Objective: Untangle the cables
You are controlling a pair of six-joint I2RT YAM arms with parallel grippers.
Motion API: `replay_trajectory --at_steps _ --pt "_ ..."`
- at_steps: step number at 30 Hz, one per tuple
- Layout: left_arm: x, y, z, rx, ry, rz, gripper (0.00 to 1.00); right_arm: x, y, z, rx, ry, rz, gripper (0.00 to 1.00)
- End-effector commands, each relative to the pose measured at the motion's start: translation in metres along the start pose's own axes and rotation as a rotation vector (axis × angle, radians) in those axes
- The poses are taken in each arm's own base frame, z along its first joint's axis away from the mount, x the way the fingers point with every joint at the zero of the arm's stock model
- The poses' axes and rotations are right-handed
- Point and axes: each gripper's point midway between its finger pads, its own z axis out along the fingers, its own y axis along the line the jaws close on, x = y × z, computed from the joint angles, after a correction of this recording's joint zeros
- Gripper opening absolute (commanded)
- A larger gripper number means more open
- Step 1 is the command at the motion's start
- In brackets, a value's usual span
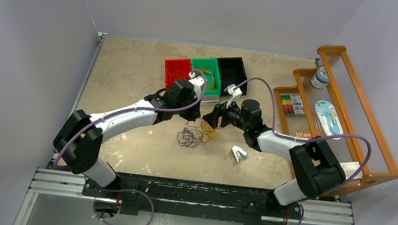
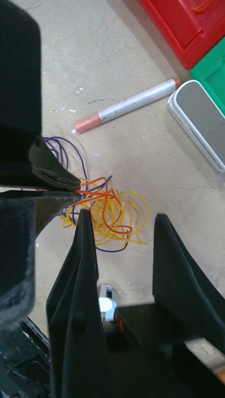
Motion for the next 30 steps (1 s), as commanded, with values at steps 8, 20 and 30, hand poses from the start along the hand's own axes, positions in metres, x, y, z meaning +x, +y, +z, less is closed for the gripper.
replay_trajectory --at_steps 8,20,30 --pt "-0.042 -0.030 -0.031 0.091 -0.098 -0.006 0.00 -0.011 0.018 0.029 -0.094 -0.075 -0.011 0.69" --pt "-0.088 -0.053 -0.078 0.132 -0.160 0.016 0.00 0.014 0.036 0.057 -0.070 -0.052 -0.015 0.68" --pt "-0.162 -0.074 -0.153 0.133 -0.323 0.052 0.00 0.045 0.038 0.058 -0.049 0.009 -0.013 0.65"
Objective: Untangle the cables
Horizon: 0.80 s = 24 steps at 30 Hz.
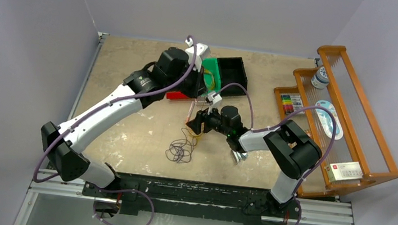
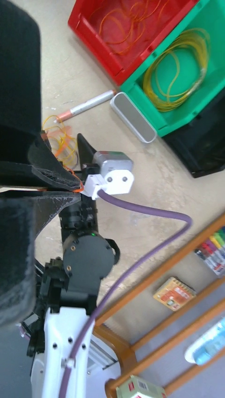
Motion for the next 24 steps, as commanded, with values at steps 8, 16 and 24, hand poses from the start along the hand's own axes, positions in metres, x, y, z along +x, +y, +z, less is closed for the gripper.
replay_trajectory --at_steps 8,16,24 --pt "-0.117 -0.032 -0.085 -0.004 -0.313 0.070 0.00 0.014 -0.002 -0.003 0.025 0.004 -0.008 0.64" --pt "-0.154 -0.028 -0.116 -0.078 -0.427 0.081 0.00 0.032 -0.005 -0.008 0.034 0.029 0.006 0.60" --pt "-0.188 -0.029 -0.150 -0.129 -0.535 0.090 0.00 0.039 -0.005 -0.012 0.029 0.029 0.016 0.34"
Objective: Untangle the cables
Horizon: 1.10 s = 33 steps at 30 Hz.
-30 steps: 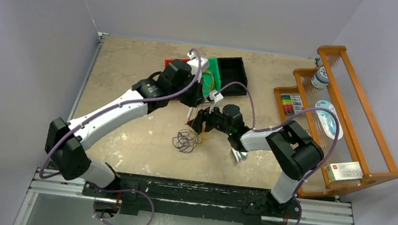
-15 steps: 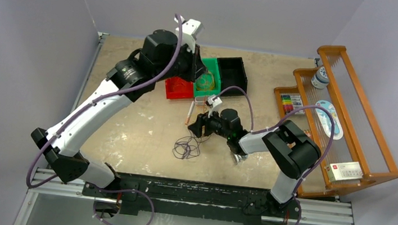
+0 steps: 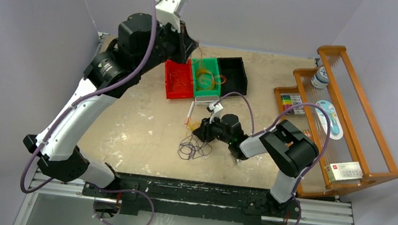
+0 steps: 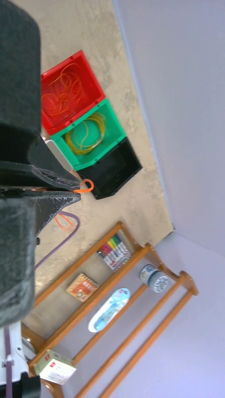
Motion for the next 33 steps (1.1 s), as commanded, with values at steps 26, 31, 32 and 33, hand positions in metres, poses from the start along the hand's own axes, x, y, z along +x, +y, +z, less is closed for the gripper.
replay_trajectory --at_steps 26,31,32,33 --pt "0.001 0.087 0.018 -0.386 -0.058 0.029 0.00 -0.076 0.018 -0.082 0.095 -0.182 -0.135 0.61" --pt "0.017 0.125 0.026 -0.446 -0.028 -0.024 0.00 -0.094 0.020 -0.100 0.128 -0.215 -0.145 0.64" --pt "0.021 0.132 0.028 -0.456 -0.021 -0.032 0.00 -0.098 0.020 -0.104 0.139 -0.228 -0.144 0.65" --pt "0.026 0.137 0.030 -0.464 -0.014 -0.036 0.00 -0.102 0.020 -0.107 0.150 -0.240 -0.140 0.65"
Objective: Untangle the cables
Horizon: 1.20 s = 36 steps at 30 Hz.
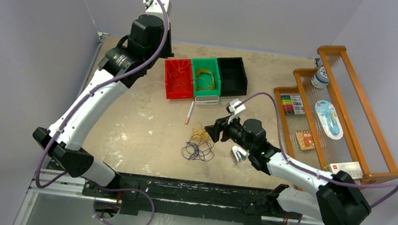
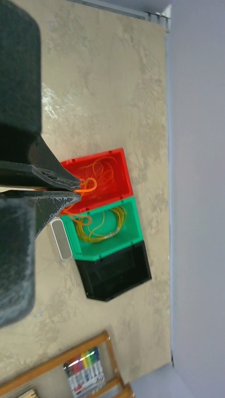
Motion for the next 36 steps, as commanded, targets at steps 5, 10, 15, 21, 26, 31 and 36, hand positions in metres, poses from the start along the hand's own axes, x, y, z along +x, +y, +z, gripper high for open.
replay_trajectory --at_steps 5,10,15,21,26,31,36 --pt "0.012 0.021 0.033 -0.051 -0.003 -0.058 0.00 -0.050 -0.013 -0.013 0.126 -0.108 -0.002 0.66" --pt "0.031 0.032 0.055 -0.124 0.033 -0.027 0.00 -0.054 -0.018 -0.011 0.159 -0.121 0.027 0.66" --pt "0.045 0.041 0.074 -0.179 0.050 -0.024 0.00 -0.058 -0.024 -0.014 0.198 -0.149 0.053 0.66" --pt "0.061 0.047 0.101 -0.207 0.073 -0.048 0.00 -0.063 -0.028 -0.016 0.221 -0.164 0.039 0.66" --pt "0.077 0.055 0.126 -0.231 0.088 -0.064 0.00 -0.062 -0.030 -0.015 0.229 -0.156 0.022 0.66" --pt "0.089 0.062 0.148 -0.248 0.095 -0.076 0.00 -0.061 -0.032 -0.014 0.239 -0.148 0.014 0.66" --pt "0.098 0.069 0.164 -0.267 0.098 -0.077 0.00 -0.060 -0.032 -0.014 0.241 -0.140 0.009 0.66"
